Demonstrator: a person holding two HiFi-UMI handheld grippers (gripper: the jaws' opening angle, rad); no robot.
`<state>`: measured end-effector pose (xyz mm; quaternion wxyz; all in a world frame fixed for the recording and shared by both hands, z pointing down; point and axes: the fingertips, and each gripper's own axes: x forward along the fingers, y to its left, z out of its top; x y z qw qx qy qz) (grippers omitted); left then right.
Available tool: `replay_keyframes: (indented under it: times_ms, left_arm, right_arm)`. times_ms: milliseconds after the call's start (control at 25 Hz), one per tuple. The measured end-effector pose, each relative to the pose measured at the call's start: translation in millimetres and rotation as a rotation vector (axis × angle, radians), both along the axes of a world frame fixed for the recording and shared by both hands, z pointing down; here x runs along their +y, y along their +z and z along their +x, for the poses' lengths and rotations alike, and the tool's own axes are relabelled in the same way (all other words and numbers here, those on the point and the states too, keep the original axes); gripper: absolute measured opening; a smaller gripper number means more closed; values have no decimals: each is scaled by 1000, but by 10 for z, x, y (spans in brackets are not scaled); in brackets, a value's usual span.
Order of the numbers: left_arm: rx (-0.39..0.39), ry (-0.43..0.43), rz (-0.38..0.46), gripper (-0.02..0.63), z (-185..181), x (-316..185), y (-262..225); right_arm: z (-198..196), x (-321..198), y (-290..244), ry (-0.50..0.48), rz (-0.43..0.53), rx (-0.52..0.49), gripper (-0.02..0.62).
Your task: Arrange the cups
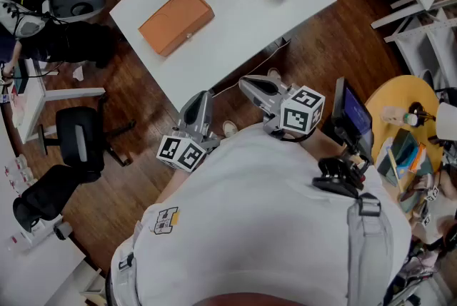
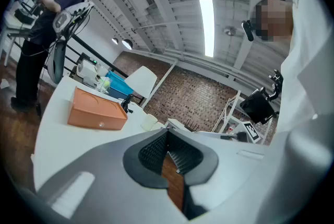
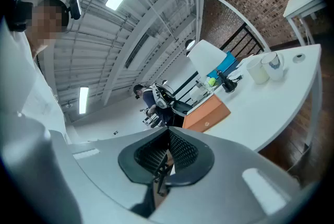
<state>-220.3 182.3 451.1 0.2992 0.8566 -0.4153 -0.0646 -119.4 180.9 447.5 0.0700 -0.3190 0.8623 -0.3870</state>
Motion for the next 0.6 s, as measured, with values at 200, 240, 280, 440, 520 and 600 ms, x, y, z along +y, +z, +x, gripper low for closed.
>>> replay_keyframes:
  times_ms: [200, 240, 280, 440, 520, 600]
  left_arm:
    - [-40, 14, -9, -2, 827, -766, 41]
    - [-55, 22, -6, -2, 986, -925, 42]
    - [-74, 30, 2, -2, 1134, -1089, 40]
    - [-203, 61, 34, -2, 1613, -1718, 90]
    - [-292, 97, 51, -2, 1822, -2027, 165]
    - [-389, 142, 77, -2, 1991, -2328, 245]
  right_arm:
    - [882, -779, -18, 29, 0, -24, 0]
    - [1034, -912, -21, 30, -2, -28, 0]
    - [1180, -1039, -24, 33, -5, -33, 0]
    - [1753, -1455, -3, 60, -28, -61, 0]
    - [2014, -1626, 21, 77, -37, -67, 0]
    - [2227, -1755, 46, 94, -45, -73, 0]
